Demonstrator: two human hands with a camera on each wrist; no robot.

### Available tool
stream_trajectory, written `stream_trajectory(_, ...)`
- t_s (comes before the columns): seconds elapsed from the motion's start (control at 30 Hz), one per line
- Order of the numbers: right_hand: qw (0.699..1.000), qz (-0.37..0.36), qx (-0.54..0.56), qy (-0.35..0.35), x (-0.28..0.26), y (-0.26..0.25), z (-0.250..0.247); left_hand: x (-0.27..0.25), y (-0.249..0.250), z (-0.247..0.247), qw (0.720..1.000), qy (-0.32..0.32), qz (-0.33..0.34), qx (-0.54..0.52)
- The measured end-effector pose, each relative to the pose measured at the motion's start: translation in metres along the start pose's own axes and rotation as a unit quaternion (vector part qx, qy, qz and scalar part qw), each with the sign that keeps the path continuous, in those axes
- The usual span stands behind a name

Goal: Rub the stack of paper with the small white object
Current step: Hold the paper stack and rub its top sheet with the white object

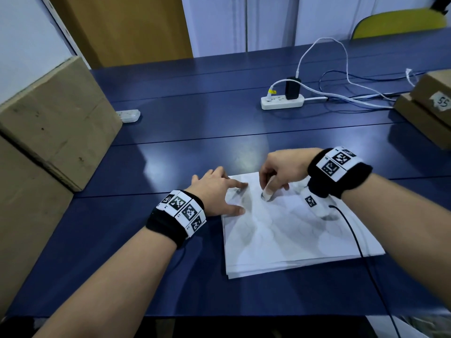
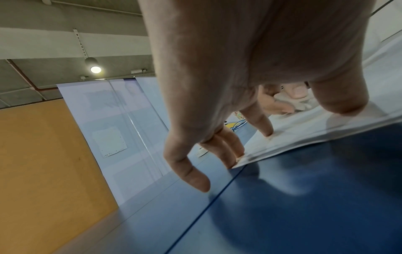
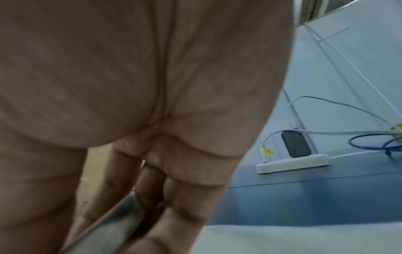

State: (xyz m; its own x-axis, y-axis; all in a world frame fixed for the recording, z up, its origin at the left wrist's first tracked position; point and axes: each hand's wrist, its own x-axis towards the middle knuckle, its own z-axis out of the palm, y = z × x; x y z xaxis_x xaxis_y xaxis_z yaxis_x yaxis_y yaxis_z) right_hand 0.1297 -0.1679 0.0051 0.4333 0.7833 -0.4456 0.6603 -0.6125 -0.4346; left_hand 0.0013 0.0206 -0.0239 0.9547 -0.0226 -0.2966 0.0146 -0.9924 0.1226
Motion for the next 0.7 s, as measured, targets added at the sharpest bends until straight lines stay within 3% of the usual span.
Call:
stream_trajectory(0.13,0.990,0.028,-0.004,0.138,0.013,0.010,-0.003,-0.001,0.000,0.000,1.000,0.000,-0.002,-0.006)
stream_trajectory(0.2,0.994,0.016,0.001,0.107,0.007,0.009,-0.001,-0.002,-0.001,0.001,1.000,0.001,-0.003,-0.008)
stream_trajectory(0.3,1.000,-0.002,0.013,-0.009,-0.004,0.002,0.004,-0.002,0.000,0.000,1.000,0.002,-0.003,-0.003)
stream_trajectory(0.33,1.000,-0.002,0.007,-0.002,-0.003,0.002,0.005,-0.002,0.000,0.000,1.000,0.000,-0.003,-0.001)
stream_trajectory(0.43,0.990,0.032,-0.023,0.133,0.008,0.007,0.001,-0.002,0.000,0.000,1.000,-0.002,-0.004,-0.003)
stream_trajectory(0.5,0.981,0.050,-0.029,0.184,0.008,0.008,0.000,-0.002,0.001,0.001,1.000,-0.001,-0.005,-0.007)
stream_trajectory(0.63,0.998,0.016,-0.013,0.060,-0.008,0.002,0.007,-0.003,0.000,0.001,1.000,0.010,-0.006,-0.010)
stream_trajectory(0.7,0.999,0.012,-0.019,0.038,-0.014,-0.001,0.013,-0.003,0.001,0.000,1.000,0.010,-0.006,-0.011)
